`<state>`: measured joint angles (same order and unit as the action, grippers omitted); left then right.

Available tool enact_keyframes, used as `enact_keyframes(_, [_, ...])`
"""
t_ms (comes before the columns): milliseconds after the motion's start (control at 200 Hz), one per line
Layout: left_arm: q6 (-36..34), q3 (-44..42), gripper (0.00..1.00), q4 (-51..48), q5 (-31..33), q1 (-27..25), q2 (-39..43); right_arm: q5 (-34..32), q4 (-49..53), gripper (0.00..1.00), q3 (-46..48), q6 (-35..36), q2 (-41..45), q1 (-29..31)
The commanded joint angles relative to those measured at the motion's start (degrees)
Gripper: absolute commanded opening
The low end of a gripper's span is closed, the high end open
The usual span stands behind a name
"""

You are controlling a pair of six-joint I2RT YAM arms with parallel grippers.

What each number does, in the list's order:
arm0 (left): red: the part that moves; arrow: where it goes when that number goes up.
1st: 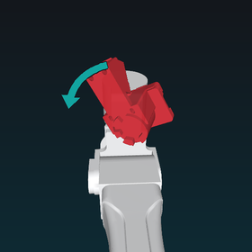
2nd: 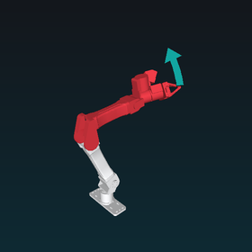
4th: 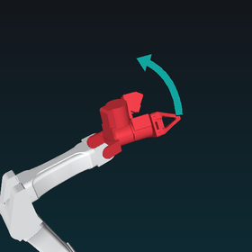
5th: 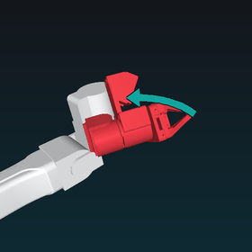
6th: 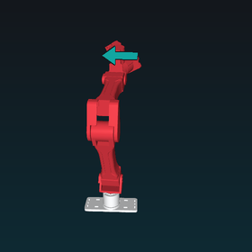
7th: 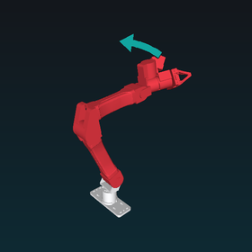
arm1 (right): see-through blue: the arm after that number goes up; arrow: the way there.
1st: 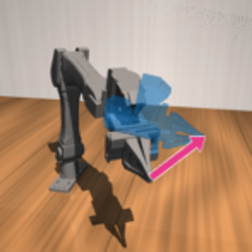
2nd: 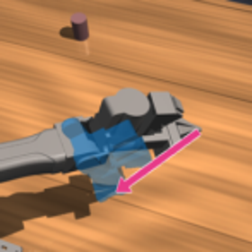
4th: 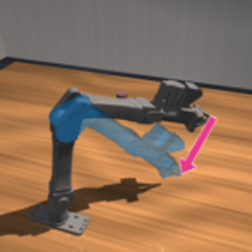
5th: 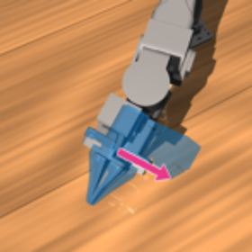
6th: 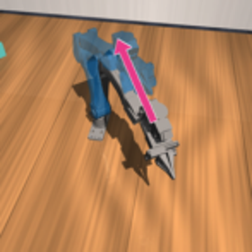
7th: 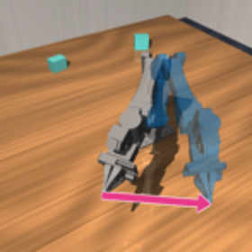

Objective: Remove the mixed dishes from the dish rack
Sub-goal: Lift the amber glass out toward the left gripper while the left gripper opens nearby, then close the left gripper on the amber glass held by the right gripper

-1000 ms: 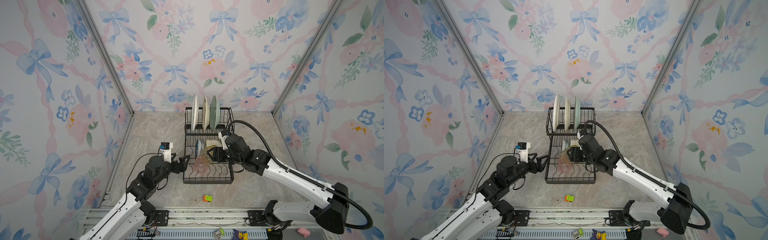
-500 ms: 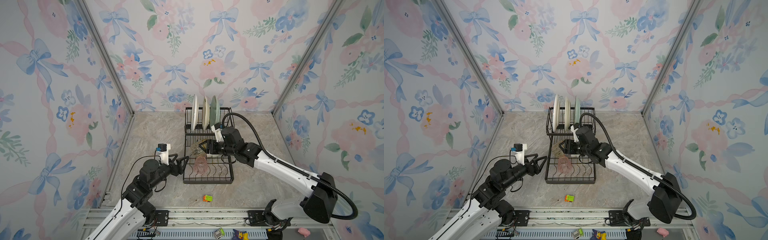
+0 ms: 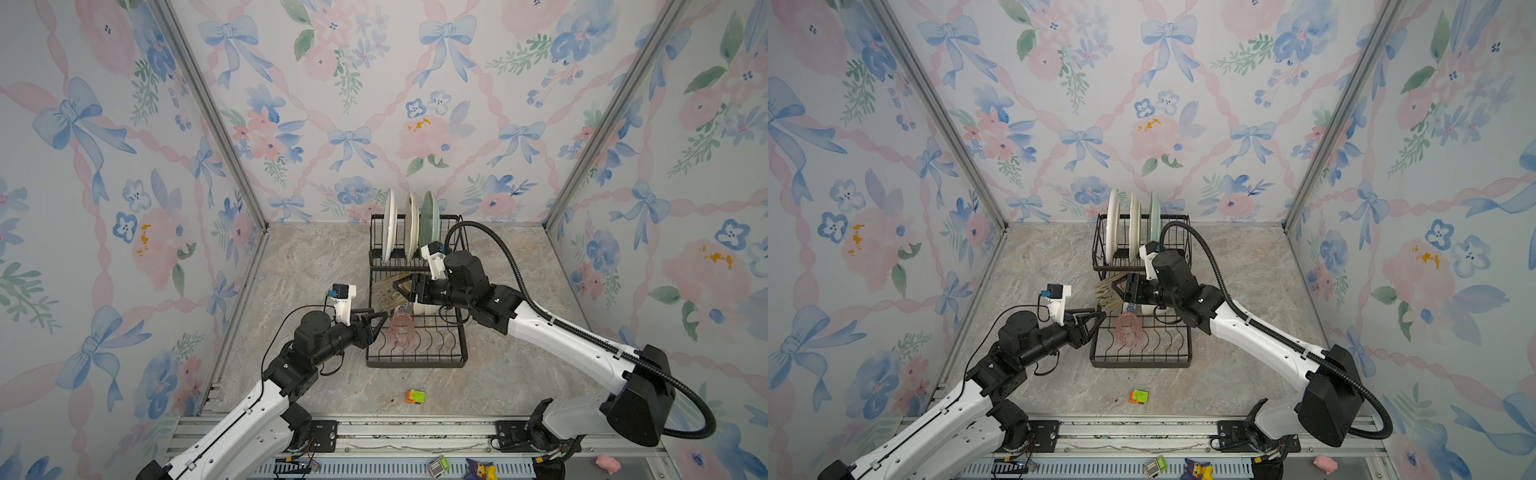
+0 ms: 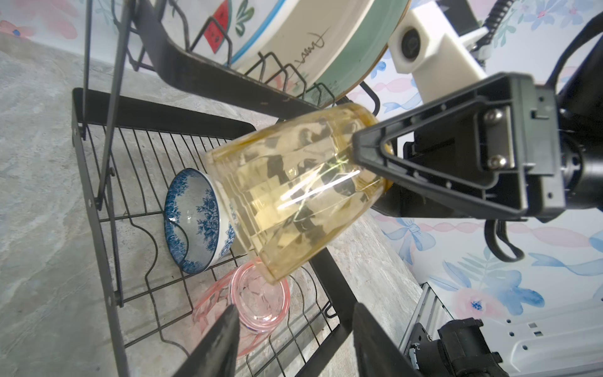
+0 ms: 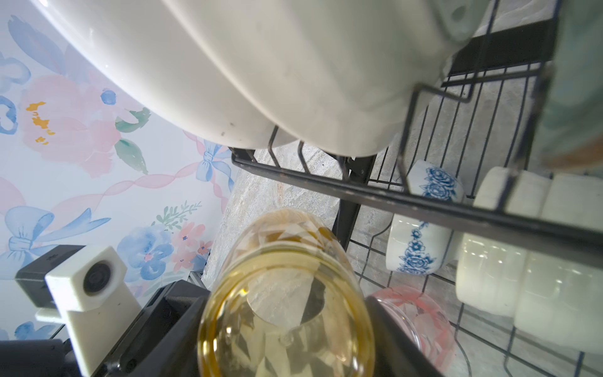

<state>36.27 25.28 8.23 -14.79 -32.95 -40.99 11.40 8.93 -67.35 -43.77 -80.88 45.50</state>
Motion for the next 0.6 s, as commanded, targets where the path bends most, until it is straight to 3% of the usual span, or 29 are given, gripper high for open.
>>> enact_keyframes(0, [0.38,-0.93,0.55,5.23,-1.95,0.59,-0.1,1.38,-3.39,0.48,0.52,-1.42,0.7,0.64])
enact_keyframes(595, [4.35,-2.67,0.48,19.44,-11.03,4.49,-3.31,3.74,-6.71,0.48,2.19,-4.23,2.46,3.11])
